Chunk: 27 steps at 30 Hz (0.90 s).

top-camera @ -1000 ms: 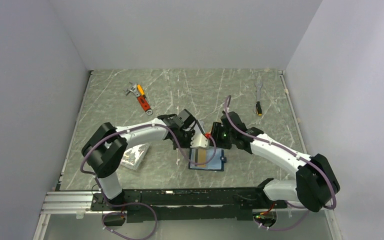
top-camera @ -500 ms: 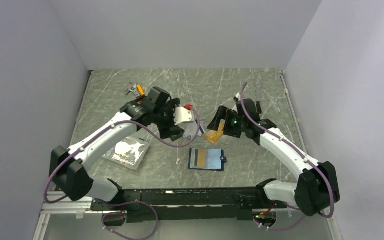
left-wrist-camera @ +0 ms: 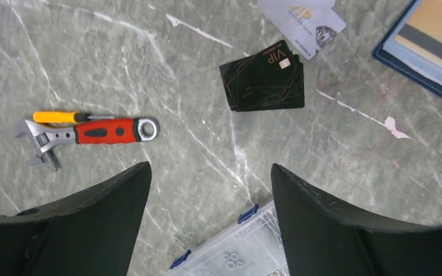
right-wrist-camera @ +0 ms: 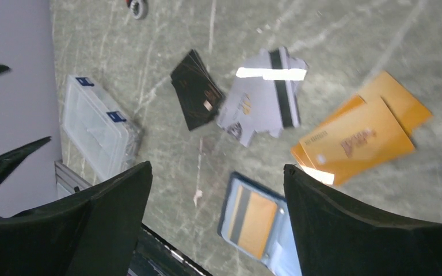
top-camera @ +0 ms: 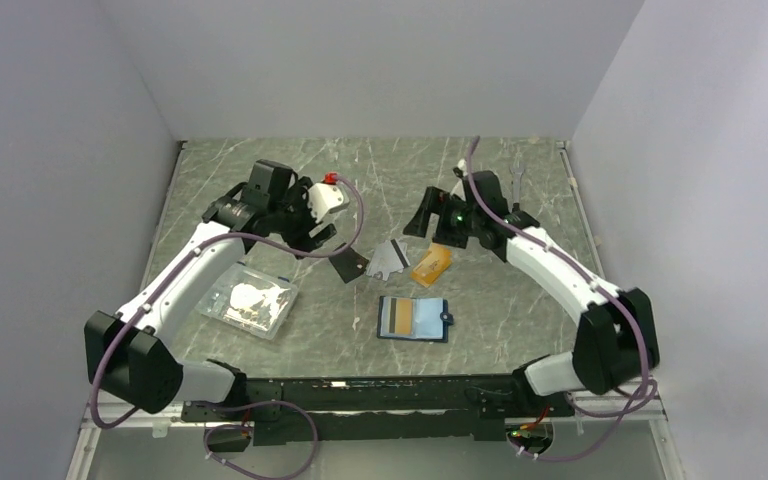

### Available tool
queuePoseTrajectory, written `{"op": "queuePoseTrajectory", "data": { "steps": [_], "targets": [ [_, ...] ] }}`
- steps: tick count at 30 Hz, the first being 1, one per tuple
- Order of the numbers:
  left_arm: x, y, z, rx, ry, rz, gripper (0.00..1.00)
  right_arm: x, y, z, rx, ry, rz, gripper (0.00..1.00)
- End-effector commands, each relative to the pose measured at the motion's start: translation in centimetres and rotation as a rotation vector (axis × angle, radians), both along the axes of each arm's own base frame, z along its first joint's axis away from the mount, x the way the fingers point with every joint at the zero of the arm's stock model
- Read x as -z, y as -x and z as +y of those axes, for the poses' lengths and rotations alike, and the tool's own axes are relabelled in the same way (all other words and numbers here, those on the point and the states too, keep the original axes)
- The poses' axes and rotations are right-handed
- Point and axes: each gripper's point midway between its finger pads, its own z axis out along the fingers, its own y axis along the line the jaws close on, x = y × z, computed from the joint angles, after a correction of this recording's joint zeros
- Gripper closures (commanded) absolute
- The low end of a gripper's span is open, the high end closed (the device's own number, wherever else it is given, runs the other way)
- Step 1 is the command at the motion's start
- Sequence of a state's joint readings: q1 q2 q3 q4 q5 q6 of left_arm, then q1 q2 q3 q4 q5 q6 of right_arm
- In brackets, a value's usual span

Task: Put the credit cards into the card holder
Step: Pick up the credit card from the storage box.

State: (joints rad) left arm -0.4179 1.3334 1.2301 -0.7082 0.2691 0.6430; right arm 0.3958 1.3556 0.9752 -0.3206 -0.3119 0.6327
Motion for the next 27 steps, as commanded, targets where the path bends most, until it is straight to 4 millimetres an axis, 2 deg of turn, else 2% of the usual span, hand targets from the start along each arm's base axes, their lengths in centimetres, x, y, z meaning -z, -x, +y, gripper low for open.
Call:
{"op": "queuePoseTrajectory", "data": {
  "steps": [1, 2, 4, 7, 8, 14, 19, 22, 23, 25, 27],
  "targets": [
    [-2.2, -2.4, 0.3, -0.135, 0.179, -0.054, 0.30, -2.2, -3.5, 3.9, -0.114, 0.018, -0.096, 0.21],
    [-2.0, -3.3, 0.6, -0.197, 0.223, -0.034, 0.42, -1.9, -4.1, 4.9, -0.141, 0.026, -0.087, 0.25],
    [-1.0, -4.0, 0.3, -0.219, 0.288, 0.056, 0.54, -1.1, -5.1, 7.1, -0.194, 0.041, -0.081, 0.28],
    [1.8, -4.8, -0.6, -0.203, 0.298, 0.151, 0.84, 0.5, -6.4, 10.1, -0.265, 0.061, -0.066, 0.33],
    [2.8, -4.8, -0.9, -0.188, 0.301, 0.173, 0.98, 1.0, -6.9, 10.7, -0.277, 0.064, -0.059, 0.35],
    [7.6, -3.7, -3.3, -0.028, 0.331, 0.270, 1.00, 4.4, -9.4, 13.4, -0.326, 0.063, -0.010, 0.43],
    [10.2, -3.6, -4.4, 0.009, 0.333, 0.379, 1.00, 6.9, -9.3, 15.3, -0.369, 0.080, 0.031, 0.45],
    [11.5, -3.8, -4.9, -0.007, 0.301, 0.400, 0.83, 8.3, -8.7, 15.8, -0.389, 0.079, 0.059, 0.45],
    [11.7, -4.0, -4.9, -0.018, 0.291, 0.402, 0.83, 8.8, -8.5, 15.9, -0.391, 0.076, 0.067, 0.45],
    [11.4, -4.4, -4.9, -0.032, 0.287, 0.373, 0.94, 9.5, -7.9, 16.0, -0.400, 0.060, 0.088, 0.46],
    [11.1, -4.6, -5.0, -0.037, 0.279, 0.331, 0.99, 10.1, -7.4, 16.1, -0.401, 0.047, 0.110, 0.47]
  ]
}}
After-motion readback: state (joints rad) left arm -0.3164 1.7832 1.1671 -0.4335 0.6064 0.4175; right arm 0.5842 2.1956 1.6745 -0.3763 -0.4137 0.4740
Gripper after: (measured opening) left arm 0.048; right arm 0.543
